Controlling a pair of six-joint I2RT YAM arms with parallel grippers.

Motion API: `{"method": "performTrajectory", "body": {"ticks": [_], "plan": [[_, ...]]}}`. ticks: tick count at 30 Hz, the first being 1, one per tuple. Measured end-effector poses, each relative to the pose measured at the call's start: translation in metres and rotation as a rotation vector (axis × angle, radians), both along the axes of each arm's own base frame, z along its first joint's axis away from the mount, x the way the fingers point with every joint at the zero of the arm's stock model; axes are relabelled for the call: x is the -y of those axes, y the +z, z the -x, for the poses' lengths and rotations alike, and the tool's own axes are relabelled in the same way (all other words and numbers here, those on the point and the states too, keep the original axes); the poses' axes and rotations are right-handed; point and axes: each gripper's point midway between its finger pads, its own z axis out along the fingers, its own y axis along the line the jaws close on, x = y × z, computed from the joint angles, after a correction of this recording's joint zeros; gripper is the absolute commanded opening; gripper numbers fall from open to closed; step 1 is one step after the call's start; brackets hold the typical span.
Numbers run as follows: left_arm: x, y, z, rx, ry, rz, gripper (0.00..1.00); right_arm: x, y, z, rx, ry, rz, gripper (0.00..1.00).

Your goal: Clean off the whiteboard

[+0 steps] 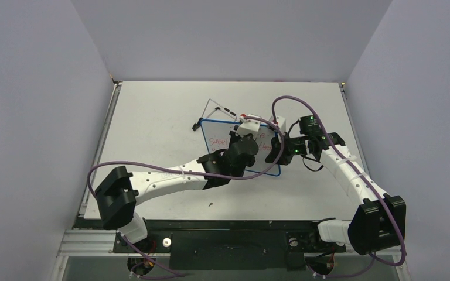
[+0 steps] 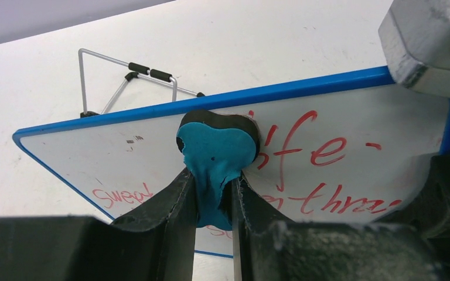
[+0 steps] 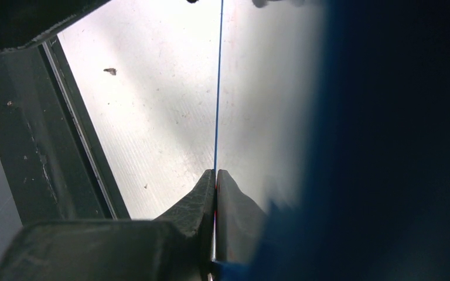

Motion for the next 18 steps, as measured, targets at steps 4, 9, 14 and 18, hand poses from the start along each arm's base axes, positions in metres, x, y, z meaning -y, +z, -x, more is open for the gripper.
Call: {"method": "performTrajectory", "body": {"ticks": [4, 9, 14, 18], "plan": [[-0.003, -0.008, 0.005, -0.007, -0.012, 0.044, 0.0, -0.001, 0.0, 0.002, 0.003, 0.013, -0.002, 0.0], [-0.005, -0.022, 0.012, -0.025, -0.037, 0.078, 0.0, -0.001, 0.0, 0.005, -0.006, 0.021, -0.005, 0.0], [-0.004, -0.026, 0.014, -0.034, -0.058, 0.09, 0.0, -0.001, 0.0, 0.005, -0.005, 0.023, -0.004, 0.0], [-0.005, -0.024, 0.013, -0.037, -0.075, 0.081, 0.0, -0.001, 0.0, 0.005, -0.005, 0.023, -0.005, 0.0]]}}
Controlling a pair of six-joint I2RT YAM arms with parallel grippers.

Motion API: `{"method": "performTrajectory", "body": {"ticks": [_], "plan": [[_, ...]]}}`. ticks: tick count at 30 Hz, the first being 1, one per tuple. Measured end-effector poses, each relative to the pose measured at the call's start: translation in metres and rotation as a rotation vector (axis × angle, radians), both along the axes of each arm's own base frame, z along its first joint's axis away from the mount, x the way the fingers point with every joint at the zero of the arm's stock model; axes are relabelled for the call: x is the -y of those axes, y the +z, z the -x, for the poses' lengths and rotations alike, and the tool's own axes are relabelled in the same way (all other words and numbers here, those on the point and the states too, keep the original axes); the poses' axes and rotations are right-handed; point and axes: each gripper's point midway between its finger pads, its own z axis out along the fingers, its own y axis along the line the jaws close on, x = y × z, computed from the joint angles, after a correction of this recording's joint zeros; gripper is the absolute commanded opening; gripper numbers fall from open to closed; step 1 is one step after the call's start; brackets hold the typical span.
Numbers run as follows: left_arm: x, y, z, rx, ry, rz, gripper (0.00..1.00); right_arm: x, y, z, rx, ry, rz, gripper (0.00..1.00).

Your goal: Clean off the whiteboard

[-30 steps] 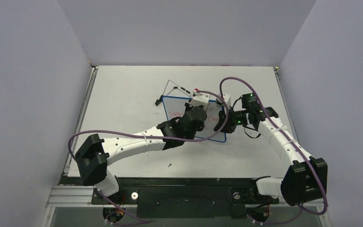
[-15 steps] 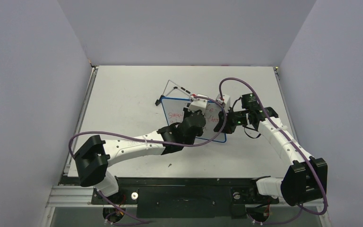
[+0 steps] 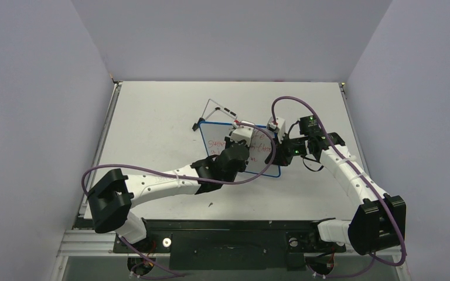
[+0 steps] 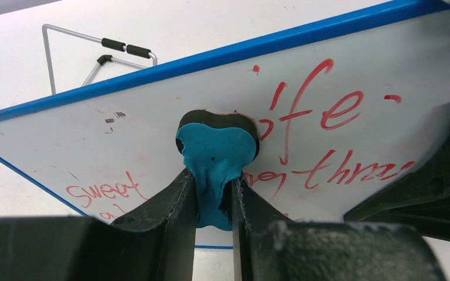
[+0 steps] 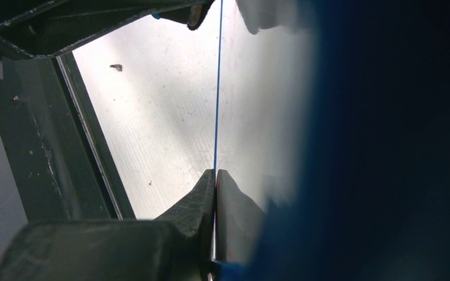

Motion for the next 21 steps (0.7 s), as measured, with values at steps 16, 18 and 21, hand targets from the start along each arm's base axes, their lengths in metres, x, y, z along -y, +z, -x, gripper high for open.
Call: {"method": "performTrajectory", "body": {"ticks": [16, 18, 21], "plan": [[0.013, 0.038, -0.004, 0.024, -0.048, 0.011, 0.0, 0.0, 0.0, 0.0, 0.002, 0.002, 0.0, 0.0], [0.012, 0.037, -0.005, 0.021, -0.048, 0.009, 0.0, 0.0, 0.0, 0.0, 0.002, 0.002, 0.0, 0.0], [0.011, 0.036, -0.007, 0.013, -0.047, 0.018, 0.0, 0.0, 0.0, 0.0, 0.001, 0.001, 0.0, 0.0]]}}
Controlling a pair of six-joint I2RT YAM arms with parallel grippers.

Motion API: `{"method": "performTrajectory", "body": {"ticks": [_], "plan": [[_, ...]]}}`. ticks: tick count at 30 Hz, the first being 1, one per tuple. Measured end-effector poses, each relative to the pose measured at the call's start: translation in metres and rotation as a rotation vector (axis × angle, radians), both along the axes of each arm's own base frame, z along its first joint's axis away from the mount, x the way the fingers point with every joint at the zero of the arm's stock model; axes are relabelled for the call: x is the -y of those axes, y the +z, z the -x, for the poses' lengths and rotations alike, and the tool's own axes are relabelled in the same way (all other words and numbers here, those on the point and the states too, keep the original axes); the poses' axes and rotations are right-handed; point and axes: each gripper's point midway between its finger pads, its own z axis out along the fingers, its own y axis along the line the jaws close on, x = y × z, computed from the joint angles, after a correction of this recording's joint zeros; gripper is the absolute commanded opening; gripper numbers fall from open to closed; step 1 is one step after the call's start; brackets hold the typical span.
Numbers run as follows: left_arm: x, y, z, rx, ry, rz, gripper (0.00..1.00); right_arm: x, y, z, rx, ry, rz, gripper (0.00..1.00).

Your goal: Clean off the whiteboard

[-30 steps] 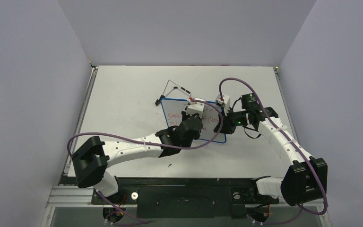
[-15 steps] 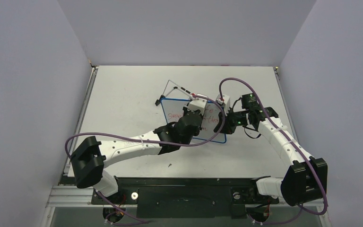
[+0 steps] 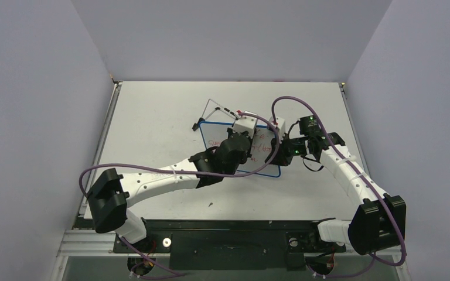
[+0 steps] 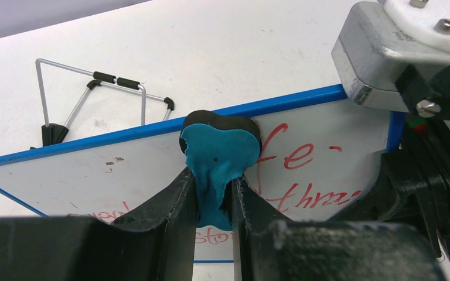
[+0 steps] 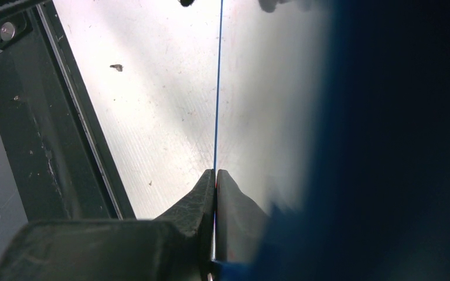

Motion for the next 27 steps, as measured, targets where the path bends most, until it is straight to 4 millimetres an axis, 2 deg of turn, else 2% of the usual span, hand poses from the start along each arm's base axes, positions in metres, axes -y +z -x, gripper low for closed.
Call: {"method": "performTrajectory", "body": {"ticks": [5, 12, 15, 21, 27], "plan": [[-0.003, -0.005, -0.004, -0.02, 0.012, 0.038, 0.0, 0.0, 0.0, 0.0, -0.01, -0.008, -0.002, 0.0], [-0.03, -0.014, -0.017, -0.047, 0.066, 0.068, 0.0, 0.0, 0.0, 0.001, -0.012, -0.009, -0.003, 0.0], [-0.036, -0.017, -0.019, -0.048, 0.068, 0.075, 0.0, 0.0, 0.0, 0.001, -0.012, -0.009, -0.002, 0.0], [-0.029, -0.02, -0.011, -0.03, 0.015, 0.11, 0.0, 0.0, 0.0, 0.002, -0.014, -0.003, -0.003, 0.0], [-0.003, -0.03, 0.014, -0.023, -0.072, 0.114, 0.0, 0.0, 0.0, 0.003, -0.006, 0.014, -0.003, 0.0]]}}
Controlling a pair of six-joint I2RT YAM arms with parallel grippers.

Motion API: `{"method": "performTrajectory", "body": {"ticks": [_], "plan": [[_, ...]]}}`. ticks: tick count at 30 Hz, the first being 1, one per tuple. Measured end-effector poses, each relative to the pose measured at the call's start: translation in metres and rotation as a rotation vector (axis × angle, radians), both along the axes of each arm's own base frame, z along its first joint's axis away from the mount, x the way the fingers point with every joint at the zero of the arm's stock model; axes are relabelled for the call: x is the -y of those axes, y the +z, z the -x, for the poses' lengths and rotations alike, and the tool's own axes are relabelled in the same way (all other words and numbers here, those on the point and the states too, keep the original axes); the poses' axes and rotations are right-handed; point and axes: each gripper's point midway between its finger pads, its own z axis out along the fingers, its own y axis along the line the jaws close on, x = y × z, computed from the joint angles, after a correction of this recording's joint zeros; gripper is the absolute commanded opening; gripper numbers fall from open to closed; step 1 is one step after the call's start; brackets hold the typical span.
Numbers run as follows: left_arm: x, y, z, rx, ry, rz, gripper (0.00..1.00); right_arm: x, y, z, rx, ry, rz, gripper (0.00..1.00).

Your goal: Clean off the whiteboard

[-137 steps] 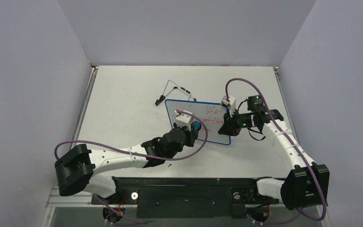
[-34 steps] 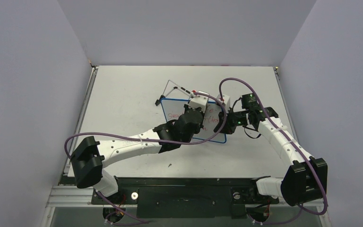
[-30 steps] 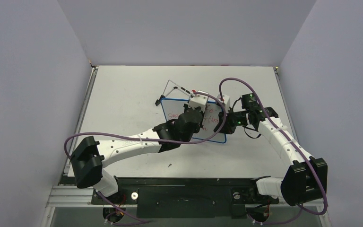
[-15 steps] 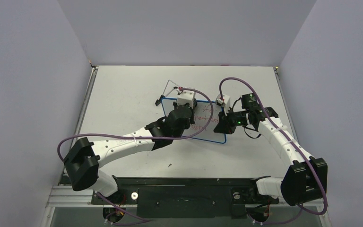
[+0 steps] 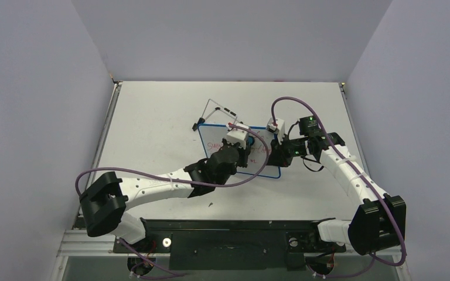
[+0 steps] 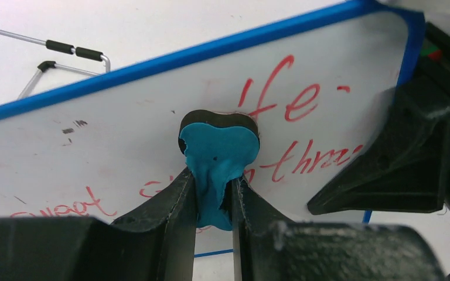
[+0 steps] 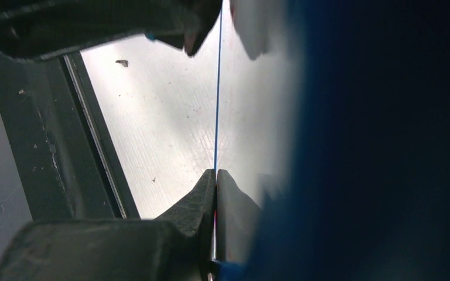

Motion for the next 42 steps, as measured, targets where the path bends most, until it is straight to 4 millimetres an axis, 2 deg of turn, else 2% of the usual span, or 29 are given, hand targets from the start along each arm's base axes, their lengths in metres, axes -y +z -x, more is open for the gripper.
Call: {"method": "performTrajectory", "body": {"ticks": [4, 9, 13, 19, 22, 32, 42], "plan": [[0.002, -0.014, 0.009, -0.008, -0.027, -0.002, 0.0, -0.001, 0.0, 0.002, 0.001, 0.011, 0.0, 0.0], [0.001, -0.015, 0.008, -0.006, -0.03, -0.002, 0.0, -0.001, 0.0, 0.002, 0.001, 0.011, -0.001, 0.0], [-0.002, -0.009, 0.005, 0.001, -0.038, 0.003, 0.0, -0.001, 0.0, 0.002, 0.001, 0.011, 0.0, 0.0], [-0.016, 0.013, -0.002, 0.032, -0.017, 0.055, 0.0, -0.002, 0.0, 0.004, 0.003, 0.028, -0.002, 0.0], [-0.018, 0.009, 0.0, 0.032, -0.022, 0.068, 0.0, -0.004, 0.0, 0.008, -0.01, 0.037, -0.006, 0.0], [-0.008, -0.005, 0.01, 0.021, -0.053, 0.042, 0.0, -0.004, 0.0, 0.01, -0.02, 0.037, -0.008, 0.0], [-0.003, 0.0, 0.007, 0.04, -0.064, -0.001, 0.0, -0.003, 0.0, 0.009, -0.026, 0.027, -0.009, 0.0]]}}
